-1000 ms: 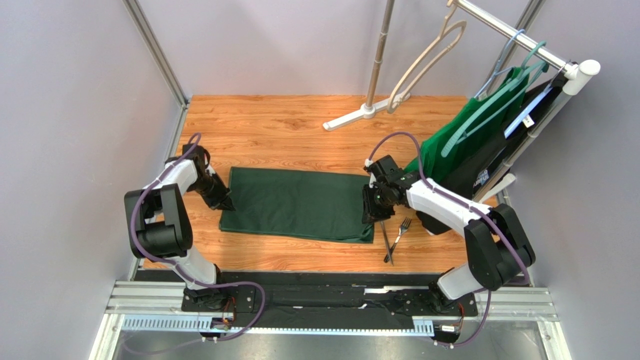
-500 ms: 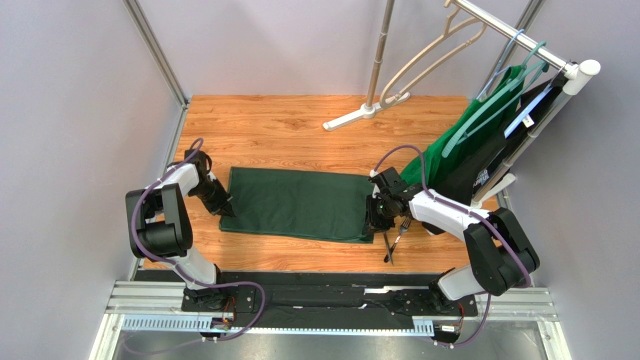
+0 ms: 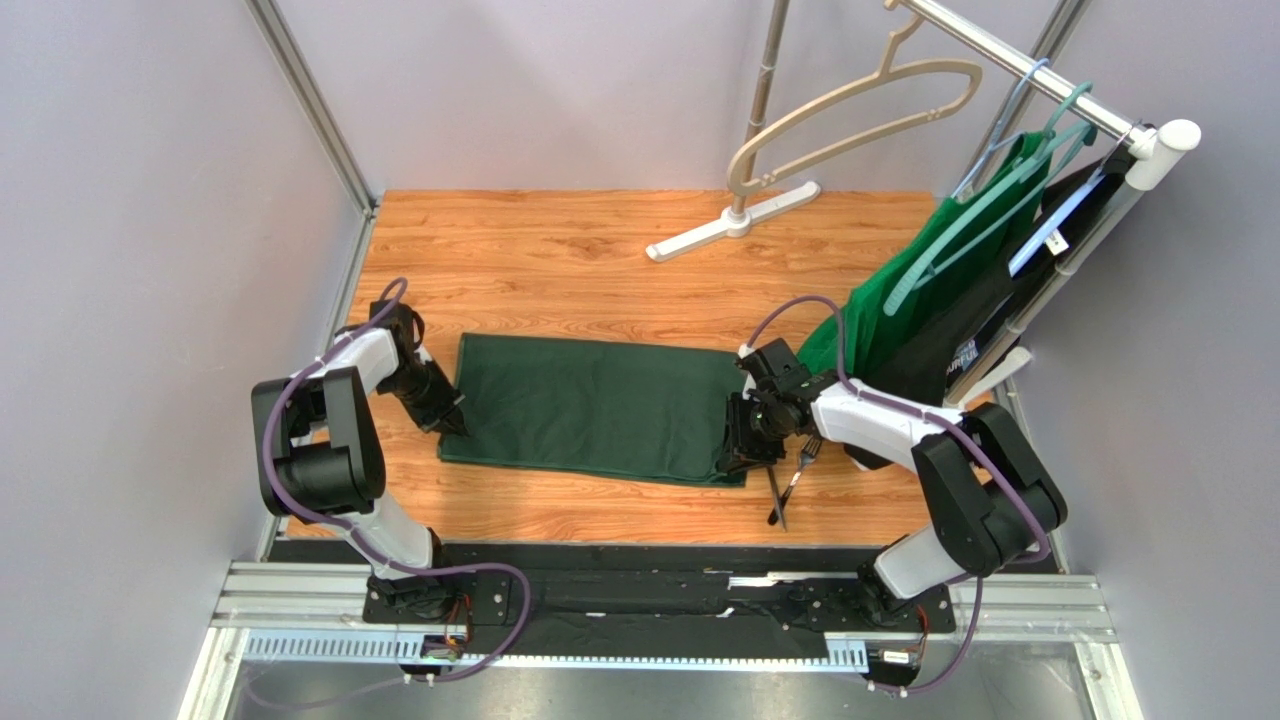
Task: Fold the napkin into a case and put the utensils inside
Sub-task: Fold and flatten the napkin at the center of the board.
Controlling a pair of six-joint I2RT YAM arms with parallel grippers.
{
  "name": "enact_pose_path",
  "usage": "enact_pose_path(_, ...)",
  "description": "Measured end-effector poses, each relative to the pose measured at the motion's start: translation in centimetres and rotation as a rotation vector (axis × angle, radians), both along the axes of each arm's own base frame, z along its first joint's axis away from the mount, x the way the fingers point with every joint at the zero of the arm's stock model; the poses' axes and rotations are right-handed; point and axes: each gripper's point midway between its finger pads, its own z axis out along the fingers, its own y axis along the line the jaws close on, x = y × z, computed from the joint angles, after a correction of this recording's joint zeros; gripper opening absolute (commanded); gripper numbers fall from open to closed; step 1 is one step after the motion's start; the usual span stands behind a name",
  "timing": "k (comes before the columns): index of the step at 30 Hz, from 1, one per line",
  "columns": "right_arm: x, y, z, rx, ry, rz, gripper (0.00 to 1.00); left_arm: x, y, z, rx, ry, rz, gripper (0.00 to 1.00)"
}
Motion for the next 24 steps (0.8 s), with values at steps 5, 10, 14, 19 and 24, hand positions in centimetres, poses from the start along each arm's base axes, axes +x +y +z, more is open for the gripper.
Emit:
enact_pose_path(5,0.1,0.0,0.0,0.000,-0.003,-0.001,0.40,-0.2,0.1,-0.2,0.005,0.004,0.001,0.01)
enact_pose_path(10,0.3,0.2,0.1,0.004,-0.005,-0.007,0.17,-0.2,0.1,-0.2,0.008,0.004,0.001,0.01)
enact_pose_path(14,0.4,0.0,-0.1,-0.010,-0.004,-0.018,0.07,-0.3,0.1,-0.3,0.009,0.008,0.001,0.01)
enact_pose_path(19,0.5,-0.5,0.4,-0.038,-0.014,-0.025,0.00,-0.3,0.2,-0.4,0.015,0.009,0.002,0.01)
enact_pose_path(24,0.5,-1.5,2.5,-0.070,-0.049,-0.037,0.00,-0.3,0.4,-0.4,0.028,0.011,0.003,0.01)
